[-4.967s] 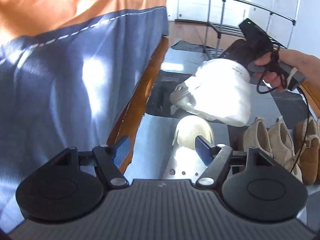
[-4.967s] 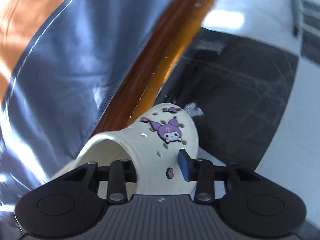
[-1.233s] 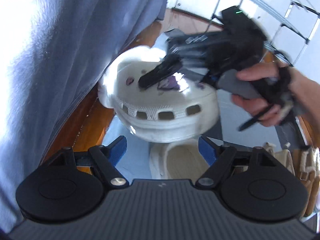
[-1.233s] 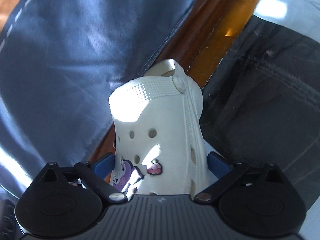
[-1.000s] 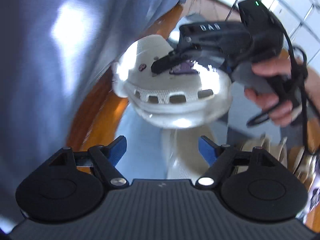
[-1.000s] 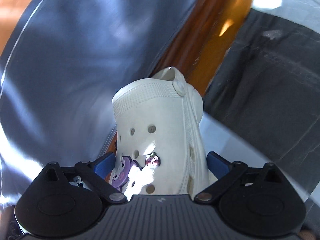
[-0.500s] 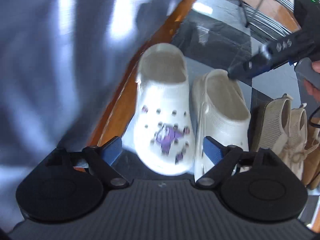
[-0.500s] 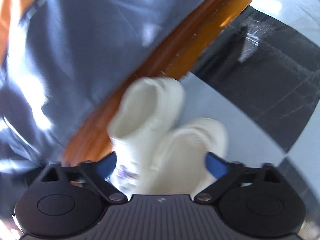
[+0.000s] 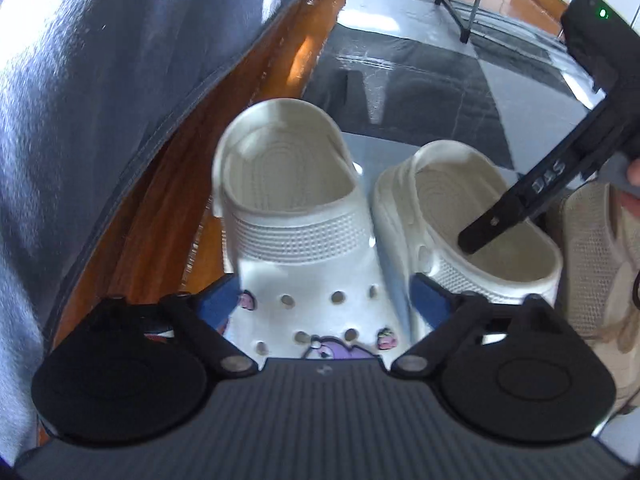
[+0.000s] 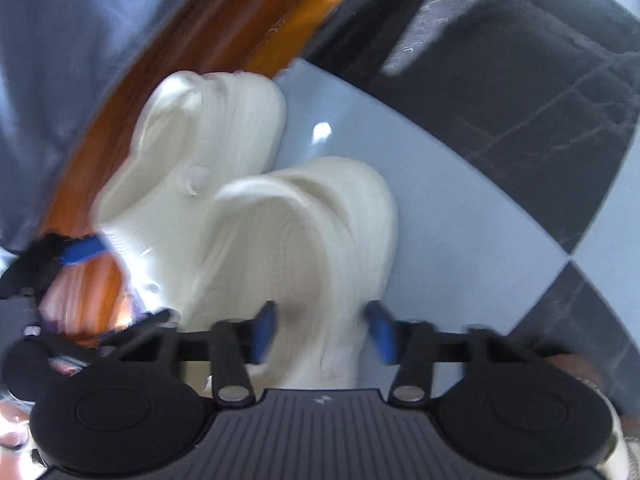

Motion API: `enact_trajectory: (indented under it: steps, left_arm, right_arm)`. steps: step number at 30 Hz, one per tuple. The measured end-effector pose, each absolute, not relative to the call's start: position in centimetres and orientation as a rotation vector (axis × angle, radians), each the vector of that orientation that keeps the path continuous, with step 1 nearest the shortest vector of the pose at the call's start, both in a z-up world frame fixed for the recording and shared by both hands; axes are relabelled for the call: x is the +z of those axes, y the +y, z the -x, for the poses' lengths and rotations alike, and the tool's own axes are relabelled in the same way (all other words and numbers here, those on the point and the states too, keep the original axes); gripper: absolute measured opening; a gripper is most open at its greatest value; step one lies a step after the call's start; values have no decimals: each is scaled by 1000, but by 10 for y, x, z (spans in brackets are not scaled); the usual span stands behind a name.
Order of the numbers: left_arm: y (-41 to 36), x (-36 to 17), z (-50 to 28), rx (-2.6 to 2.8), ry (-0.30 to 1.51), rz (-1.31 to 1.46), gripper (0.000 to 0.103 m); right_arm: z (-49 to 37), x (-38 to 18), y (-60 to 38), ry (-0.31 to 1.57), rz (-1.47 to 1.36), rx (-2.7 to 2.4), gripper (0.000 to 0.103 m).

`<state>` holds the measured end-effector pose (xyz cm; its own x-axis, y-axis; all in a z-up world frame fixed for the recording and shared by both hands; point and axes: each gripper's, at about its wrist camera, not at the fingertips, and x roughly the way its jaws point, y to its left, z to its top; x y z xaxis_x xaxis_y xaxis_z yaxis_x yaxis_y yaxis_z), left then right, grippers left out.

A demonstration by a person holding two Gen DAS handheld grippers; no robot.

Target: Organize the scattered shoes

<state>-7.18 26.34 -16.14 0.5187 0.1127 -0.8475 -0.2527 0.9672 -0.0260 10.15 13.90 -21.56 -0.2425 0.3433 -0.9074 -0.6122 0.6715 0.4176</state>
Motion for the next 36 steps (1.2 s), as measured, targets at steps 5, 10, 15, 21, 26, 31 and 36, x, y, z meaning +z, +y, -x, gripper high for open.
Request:
enact_trajectory:
  steps: [5,10,15,21,26,31,36]
  left_arm:
    - [250,-156,68,162,984,122,85]
    - [224,-146,60,78,929,2,84]
    - [199,-121,65,78,966,-25,84]
    - [170,-89,85,162,1042,-21,86]
    - [145,-63,102,232,1105,-18,94]
    - [88,-54,136,275,1142,83,103]
    - [21,-69,158,193,1185,311,103]
  right_arm:
    - [-127,-204,115,1541,167,822,26]
    - [-130,-183,102,1500,220,758,26]
    - [-111,-148,93,1402,348,780,35]
    - [-101,-72,17,1353,105,855,76]
    - [-69,-39,-70,1237,17,743,77]
    - [-18,-15,-157,1169,44,546,91]
    - [36,5,-219,1272,41,479,98]
